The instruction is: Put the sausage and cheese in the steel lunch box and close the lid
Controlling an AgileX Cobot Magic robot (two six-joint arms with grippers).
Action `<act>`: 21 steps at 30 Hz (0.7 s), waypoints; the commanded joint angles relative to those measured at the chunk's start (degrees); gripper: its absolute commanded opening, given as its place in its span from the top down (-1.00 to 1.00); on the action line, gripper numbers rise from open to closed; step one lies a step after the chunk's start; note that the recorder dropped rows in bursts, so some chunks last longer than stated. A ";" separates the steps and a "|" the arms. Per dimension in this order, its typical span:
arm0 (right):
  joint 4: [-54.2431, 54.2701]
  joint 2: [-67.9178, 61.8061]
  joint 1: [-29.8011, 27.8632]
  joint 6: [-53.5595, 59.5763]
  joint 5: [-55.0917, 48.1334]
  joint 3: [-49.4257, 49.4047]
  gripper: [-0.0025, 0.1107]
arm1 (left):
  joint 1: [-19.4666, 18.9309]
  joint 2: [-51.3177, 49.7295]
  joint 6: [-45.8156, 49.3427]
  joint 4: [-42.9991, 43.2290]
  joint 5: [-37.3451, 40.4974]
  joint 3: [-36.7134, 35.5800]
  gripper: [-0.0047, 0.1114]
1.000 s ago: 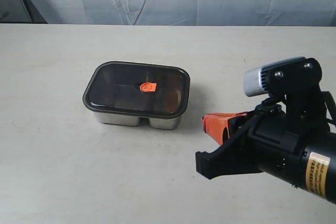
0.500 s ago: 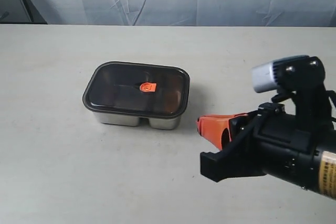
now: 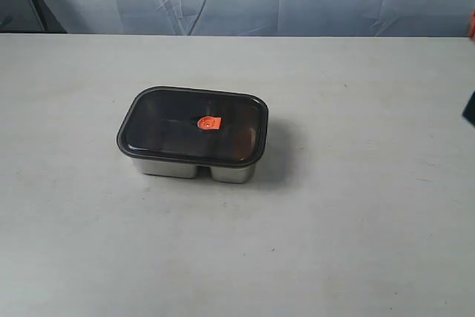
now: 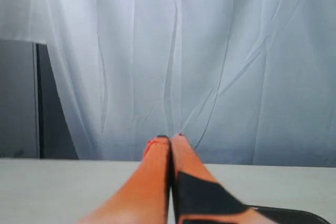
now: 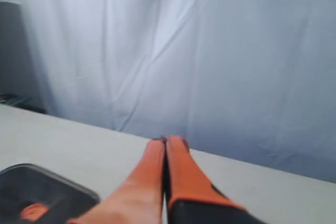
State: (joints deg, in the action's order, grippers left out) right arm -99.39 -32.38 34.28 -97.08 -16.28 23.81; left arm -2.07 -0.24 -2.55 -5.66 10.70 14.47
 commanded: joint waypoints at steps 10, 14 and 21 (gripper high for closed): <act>-0.56 2.45 -13.91 14.10 -9.14 -9.45 0.97 | -4.19 0.24 0.20 -7.67 -0.44 -12.46 0.92; 19.07 6.09 -16.95 37.96 -4.25 -9.18 0.97 | -4.19 0.24 0.20 -7.06 1.40 -14.47 0.92; 56.00 14.50 -18.56 72.58 2.48 -10.32 0.97 | -4.19 0.24 0.21 -6.31 2.68 -14.47 0.92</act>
State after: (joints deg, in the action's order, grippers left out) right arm -56.45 -21.17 16.59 -36.76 -16.54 14.39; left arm -6.17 -0.24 -2.43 -12.26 13.54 0.21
